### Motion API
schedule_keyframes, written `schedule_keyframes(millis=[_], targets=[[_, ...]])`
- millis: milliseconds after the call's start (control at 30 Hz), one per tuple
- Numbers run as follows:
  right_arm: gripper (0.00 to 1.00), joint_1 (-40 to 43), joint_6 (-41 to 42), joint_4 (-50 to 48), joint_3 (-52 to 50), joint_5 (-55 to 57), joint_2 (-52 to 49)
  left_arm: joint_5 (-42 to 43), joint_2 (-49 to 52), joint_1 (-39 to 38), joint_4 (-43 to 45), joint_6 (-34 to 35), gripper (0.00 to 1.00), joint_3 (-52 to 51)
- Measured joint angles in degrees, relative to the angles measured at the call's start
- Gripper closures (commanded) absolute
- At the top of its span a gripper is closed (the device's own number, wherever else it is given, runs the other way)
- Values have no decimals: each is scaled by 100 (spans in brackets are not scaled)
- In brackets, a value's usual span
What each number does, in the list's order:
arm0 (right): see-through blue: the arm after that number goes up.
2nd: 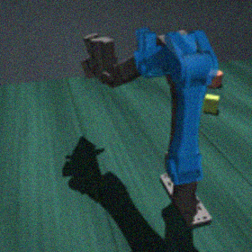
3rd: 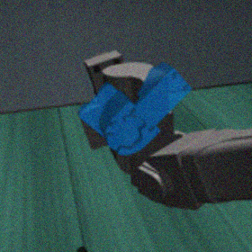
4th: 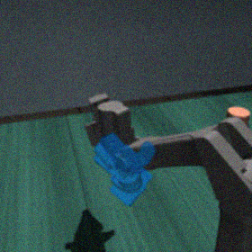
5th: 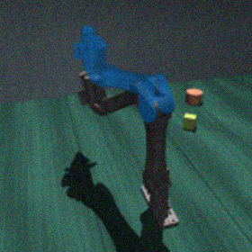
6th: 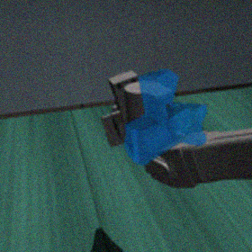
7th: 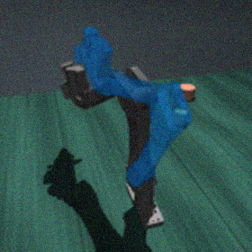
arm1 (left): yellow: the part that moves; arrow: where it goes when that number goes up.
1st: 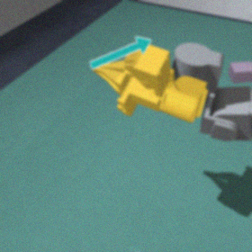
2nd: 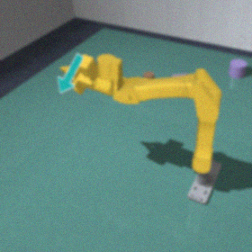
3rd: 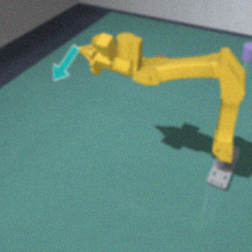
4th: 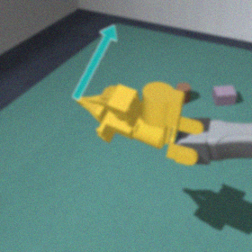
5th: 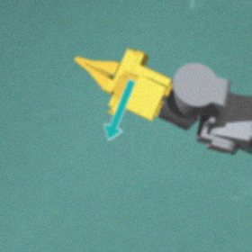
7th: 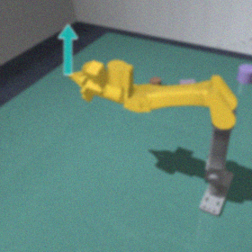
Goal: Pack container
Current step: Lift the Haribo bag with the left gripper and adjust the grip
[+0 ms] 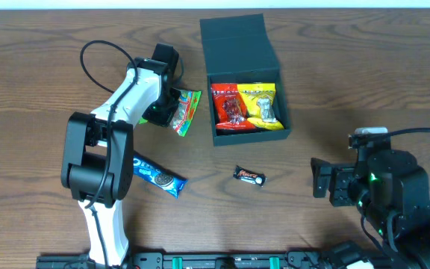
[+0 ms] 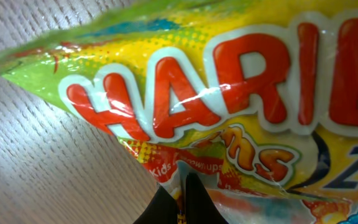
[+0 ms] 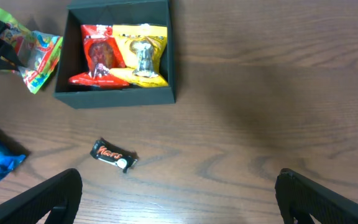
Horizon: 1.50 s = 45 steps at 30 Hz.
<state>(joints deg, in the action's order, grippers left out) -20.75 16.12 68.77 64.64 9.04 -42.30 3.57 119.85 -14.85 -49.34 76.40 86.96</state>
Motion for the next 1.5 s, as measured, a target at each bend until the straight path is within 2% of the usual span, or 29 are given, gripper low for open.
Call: schedule_keyframes(millis=[333,767,800,833,867,900,1033,1067,1167,1500], targets=[[1,0,-2,0,0,0,0,-592,-243,-4,-439,-570,94,83],[1,0,-2,0,0,0,0,-855,-2378,-4,-588,-1989,95,203],[1,0,-2,2,0,0,-2,-855,-2479,-4,-627,-2072,87,203],[1,0,-2,0,0,0,0,-861,-2544,-4,-686,-2114,49,208],[1,0,-2,2,0,0,0,-872,-2557,-4,-780,-2216,43,212],[1,0,-2,2,0,0,-2,-874,-2546,-4,-846,-2245,30,212],[1,0,-2,0,0,0,0,-879,-2413,-4,-887,-2288,19,212],[1,0,-2,0,0,0,-2,-879,-2354,-4,-890,-2293,12,212],[1,0,-2,0,0,0,0,-837,-1899,-4,-883,-2258,4,212],[1,0,-2,0,0,0,0,-518,-304,-4,-796,-2199,5,212]])
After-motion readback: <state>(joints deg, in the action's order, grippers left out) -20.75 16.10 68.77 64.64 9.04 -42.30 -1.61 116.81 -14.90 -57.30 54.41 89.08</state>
